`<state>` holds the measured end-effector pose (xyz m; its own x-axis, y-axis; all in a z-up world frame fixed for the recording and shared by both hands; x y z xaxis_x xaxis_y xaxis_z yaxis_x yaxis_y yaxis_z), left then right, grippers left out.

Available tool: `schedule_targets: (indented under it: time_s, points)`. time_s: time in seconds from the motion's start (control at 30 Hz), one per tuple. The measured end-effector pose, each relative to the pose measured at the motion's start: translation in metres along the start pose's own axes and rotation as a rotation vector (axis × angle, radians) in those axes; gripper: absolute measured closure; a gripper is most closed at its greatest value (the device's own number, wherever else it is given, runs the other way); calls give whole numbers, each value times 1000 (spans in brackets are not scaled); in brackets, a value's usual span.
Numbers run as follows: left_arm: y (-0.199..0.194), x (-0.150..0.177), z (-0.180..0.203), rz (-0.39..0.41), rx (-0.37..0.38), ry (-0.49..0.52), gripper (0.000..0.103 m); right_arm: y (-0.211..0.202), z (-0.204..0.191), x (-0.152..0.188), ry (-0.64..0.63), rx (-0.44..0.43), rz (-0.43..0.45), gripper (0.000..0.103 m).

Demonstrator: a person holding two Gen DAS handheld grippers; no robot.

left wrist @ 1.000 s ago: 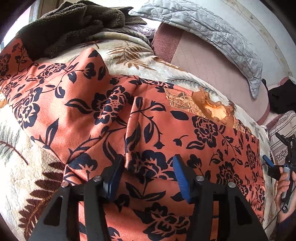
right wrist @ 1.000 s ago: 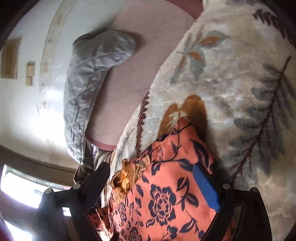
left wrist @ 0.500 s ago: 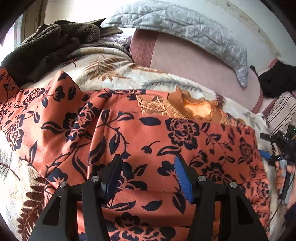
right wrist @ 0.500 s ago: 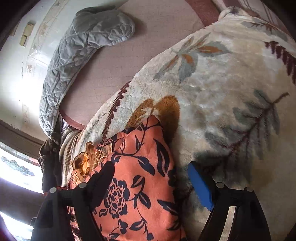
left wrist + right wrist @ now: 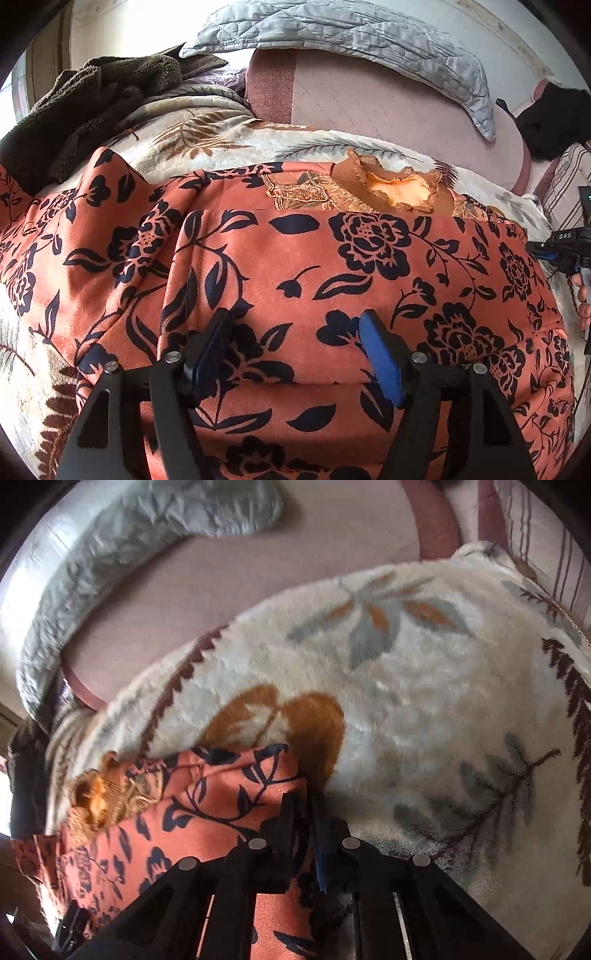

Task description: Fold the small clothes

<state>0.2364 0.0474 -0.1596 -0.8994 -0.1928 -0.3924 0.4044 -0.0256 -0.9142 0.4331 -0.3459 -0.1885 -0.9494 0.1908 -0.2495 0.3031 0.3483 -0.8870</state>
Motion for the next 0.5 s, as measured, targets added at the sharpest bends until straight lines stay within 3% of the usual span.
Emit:
schedule_targets:
  time_s: [0.07, 0.1, 0.13, 0.2, 0.27, 0.3, 0.33, 0.4, 0.47, 0.5]
  points:
    - [1, 0, 1, -2, 3, 6, 28, -19, 6, 13, 42, -123, 27, 72]
    - [1, 0, 2, -2, 2, 10, 27, -27, 9, 23, 55, -170, 27, 46]
    - [2, 0, 3, -3, -3, 17, 26, -34, 12, 35, 59, -185, 41, 29]
    - [3, 0, 6, -5, -18, 29, 24, -38, 11, 59, 20, -168, 12, 29]
    - [4, 1, 7, -6, -24, 35, 23, -22, 11, 81, 14, -164, -85, 36]
    - [4, 1, 7, -4, -24, 35, 22, -9, 11, 92, 12, -142, -145, 76]
    - [5, 1, 7, -5, -27, 37, 22, -4, 9, 98, -10, -93, -147, 86]
    - [4, 0, 8, -12, -38, 41, 22, -12, 2, 96, -4, -14, -92, 87]
    - [-5, 0, 7, -34, -52, 32, 22, -34, -2, 94, 27, 166, 37, 85]
    - [-14, 0, 2, -46, -42, 10, 22, -43, -3, 97, 60, 204, 73, 80]
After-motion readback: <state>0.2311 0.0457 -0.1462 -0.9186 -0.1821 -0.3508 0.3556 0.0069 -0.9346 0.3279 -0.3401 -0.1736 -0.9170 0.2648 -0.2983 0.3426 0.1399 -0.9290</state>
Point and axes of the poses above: each gripper's, at about its wrist camera, not at the fingertips, and y roughly the way its jaws point, z to its right, x to its underside, the point moved 4 cm from there along y, roughly the way its jaws point, and after that the axes turned 15 degrees about -z, right-handed, at the moved point
